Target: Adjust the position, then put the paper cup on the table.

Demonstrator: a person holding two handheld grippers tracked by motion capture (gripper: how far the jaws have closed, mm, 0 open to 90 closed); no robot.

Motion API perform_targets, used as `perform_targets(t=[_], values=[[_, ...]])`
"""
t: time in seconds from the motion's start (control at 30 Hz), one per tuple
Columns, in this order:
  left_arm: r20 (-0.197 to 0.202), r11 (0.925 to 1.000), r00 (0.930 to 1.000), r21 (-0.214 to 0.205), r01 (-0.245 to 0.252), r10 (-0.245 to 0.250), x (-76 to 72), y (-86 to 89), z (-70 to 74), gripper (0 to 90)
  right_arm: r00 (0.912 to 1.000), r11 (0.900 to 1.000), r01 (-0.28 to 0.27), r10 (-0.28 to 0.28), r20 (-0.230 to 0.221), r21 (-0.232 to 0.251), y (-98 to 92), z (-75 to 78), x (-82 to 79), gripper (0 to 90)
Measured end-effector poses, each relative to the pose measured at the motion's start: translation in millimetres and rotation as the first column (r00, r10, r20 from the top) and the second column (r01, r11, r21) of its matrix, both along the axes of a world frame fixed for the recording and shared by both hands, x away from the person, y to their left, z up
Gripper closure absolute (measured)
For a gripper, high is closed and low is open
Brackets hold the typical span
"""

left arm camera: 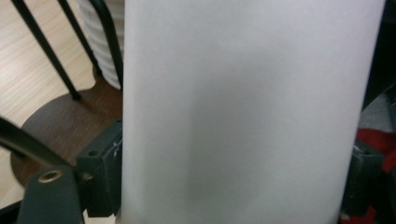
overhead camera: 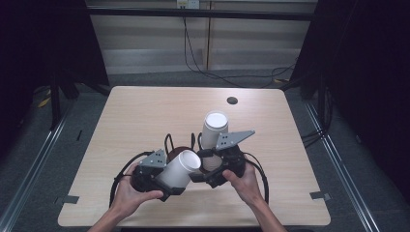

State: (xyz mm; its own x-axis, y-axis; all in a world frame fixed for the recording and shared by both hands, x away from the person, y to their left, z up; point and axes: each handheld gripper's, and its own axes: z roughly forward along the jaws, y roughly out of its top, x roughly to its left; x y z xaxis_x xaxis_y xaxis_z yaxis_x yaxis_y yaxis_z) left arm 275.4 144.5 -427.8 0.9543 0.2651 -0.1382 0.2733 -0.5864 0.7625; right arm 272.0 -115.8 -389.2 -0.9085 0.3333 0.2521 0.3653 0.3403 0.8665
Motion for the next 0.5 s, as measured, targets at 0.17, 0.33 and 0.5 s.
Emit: perform_targets(t=[0.17, 0.33, 0.5], values=[[-0.009, 0.9991, 0.9998, 0.037, -0.02, 0.02, 0.4, 0.4, -0.2, 17.1, 0.9999, 0.9992, -0.008, 0.007, -0.012, -0.038, -2.4, -5.4, -0.7, 14.2], [-0.017, 0.997, 0.9997, 0.075, -0.017, 0.019, 3.4, 1.6, -2.9, 17.0, 0.9989, 0.9937, -0.024, 0.019, -0.043, -0.11, -1.8, -11.3, 0.2, 14.2], [-0.008, 0.9932, 0.9996, 0.114, -0.025, 0.026, 3.1, 0.4, -4.8, 17.0, 0.9998, 0.9824, -0.009, 0.006, -0.019, -0.187, 0.9, -14.1, -1.4, 15.3]])
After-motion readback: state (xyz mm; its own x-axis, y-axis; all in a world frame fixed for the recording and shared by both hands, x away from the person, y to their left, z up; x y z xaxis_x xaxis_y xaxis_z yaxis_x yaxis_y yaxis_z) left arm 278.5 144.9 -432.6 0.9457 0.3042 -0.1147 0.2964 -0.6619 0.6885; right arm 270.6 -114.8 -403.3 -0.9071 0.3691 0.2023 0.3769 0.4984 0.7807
